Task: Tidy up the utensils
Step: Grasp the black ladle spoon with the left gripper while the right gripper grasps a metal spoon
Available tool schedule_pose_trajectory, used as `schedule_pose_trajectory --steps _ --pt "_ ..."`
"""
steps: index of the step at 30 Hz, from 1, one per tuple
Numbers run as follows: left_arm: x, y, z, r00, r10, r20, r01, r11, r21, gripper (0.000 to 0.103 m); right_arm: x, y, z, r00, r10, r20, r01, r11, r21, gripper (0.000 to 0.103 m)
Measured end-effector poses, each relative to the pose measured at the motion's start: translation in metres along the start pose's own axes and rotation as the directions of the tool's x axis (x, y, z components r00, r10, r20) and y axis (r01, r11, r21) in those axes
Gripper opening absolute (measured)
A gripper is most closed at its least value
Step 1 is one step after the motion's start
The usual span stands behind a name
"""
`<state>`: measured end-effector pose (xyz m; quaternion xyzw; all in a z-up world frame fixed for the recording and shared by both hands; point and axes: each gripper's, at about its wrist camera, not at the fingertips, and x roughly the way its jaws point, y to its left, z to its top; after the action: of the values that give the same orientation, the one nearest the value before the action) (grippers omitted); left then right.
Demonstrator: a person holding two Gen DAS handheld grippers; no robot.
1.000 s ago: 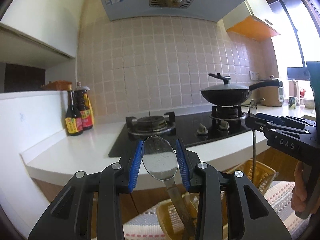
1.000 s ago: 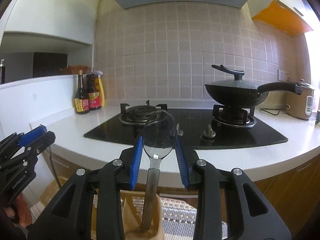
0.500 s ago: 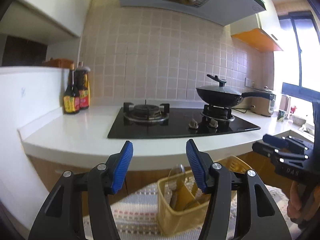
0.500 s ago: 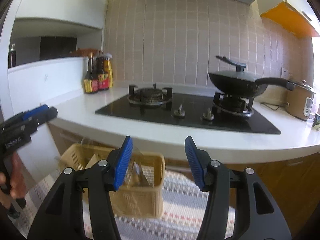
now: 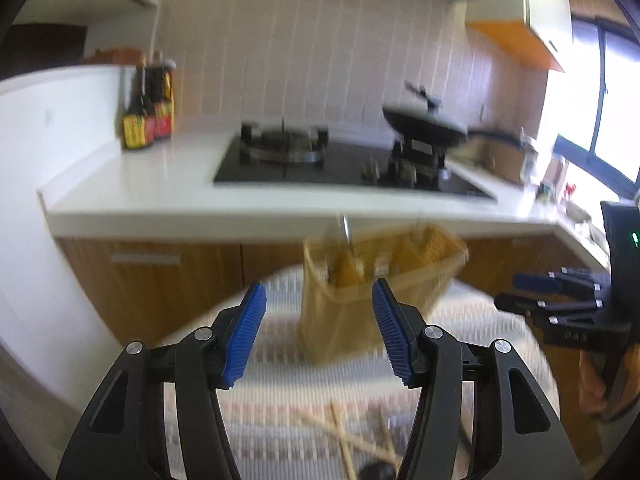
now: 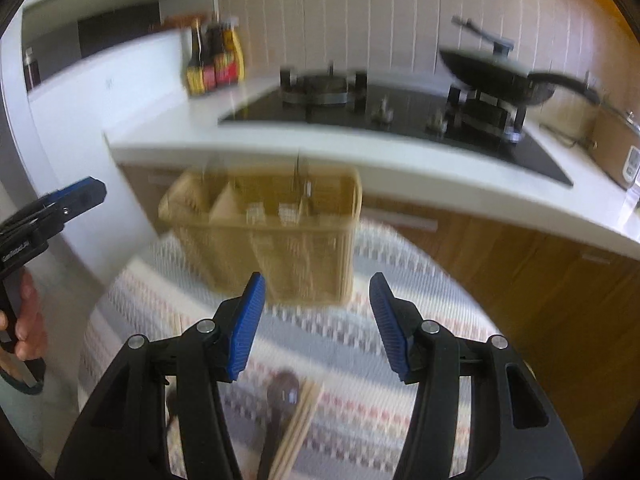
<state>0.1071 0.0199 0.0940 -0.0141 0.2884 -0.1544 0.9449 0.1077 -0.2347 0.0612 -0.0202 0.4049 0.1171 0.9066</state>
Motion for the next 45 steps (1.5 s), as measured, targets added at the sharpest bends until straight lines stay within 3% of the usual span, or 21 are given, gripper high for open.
schedule_pose_trajectory --steps 5,8,11,15,18,21,27,31,37,42,45 --pt "0.005 -0.009 -0.043 0.981 -0.062 -0.185 0.066 0.998 0.013 0.05 0.027 -0.003 -0.034 0.983 0.036 -0.183 -0.028 0.999 0.047 0.051" --pt "0.009 -0.012 -0.076 0.947 -0.108 -0.301 0.114 0.994 0.0 0.046 0.042 -0.008 -0.054 0.965 0.054 -0.255 -0.033 0.996 0.084 0.05" --pt "0.014 -0.013 -0.099 0.915 -0.146 -0.376 0.149 0.989 -0.024 0.04 0.058 -0.012 -0.07 0.941 0.112 -0.32 -0.069 0.988 0.142 0.039" --pt "0.021 -0.015 -0.127 0.867 -0.179 -0.465 0.182 0.983 -0.039 0.033 0.071 -0.007 -0.085 0.912 0.194 -0.361 -0.126 0.971 0.202 0.033" --pt "0.028 -0.015 -0.142 0.836 -0.203 -0.51 0.201 0.978 -0.06 0.03 0.073 0.002 -0.085 0.911 0.2 -0.36 -0.14 0.972 0.186 0.033" --pt "0.03 -0.015 -0.151 0.817 -0.219 -0.533 0.214 0.974 -0.073 0.024 0.074 0.011 -0.083 0.913 0.191 -0.36 -0.14 0.977 0.163 0.029" --pt "0.037 -0.03 -0.155 0.806 -0.212 -0.553 0.215 0.975 -0.061 0.024 0.084 0.024 -0.081 0.908 0.18 -0.378 -0.137 0.981 0.138 0.029" --pt "0.05 -0.043 -0.157 0.802 -0.141 -0.581 0.172 0.985 -0.002 0.024 0.093 0.034 -0.079 0.9 0.176 -0.398 -0.138 0.983 0.123 0.029" --pt "0.063 -0.061 -0.156 0.81 -0.061 -0.583 0.127 0.989 0.073 0.024 0.107 0.055 -0.079 0.893 0.131 -0.432 -0.109 0.991 0.074 0.029" --pt "0.07 -0.065 -0.151 0.806 -0.03 -0.591 0.106 0.99 0.095 0.024 0.114 0.073 -0.08 0.891 0.022 -0.453 -0.036 0.999 -0.022 0.015" --pt "0.069 -0.072 -0.152 0.807 0.012 -0.59 0.087 0.987 0.138 0.024 0.115 0.082 -0.082 0.893 -0.019 -0.45 -0.013 0.998 -0.068 0.012"
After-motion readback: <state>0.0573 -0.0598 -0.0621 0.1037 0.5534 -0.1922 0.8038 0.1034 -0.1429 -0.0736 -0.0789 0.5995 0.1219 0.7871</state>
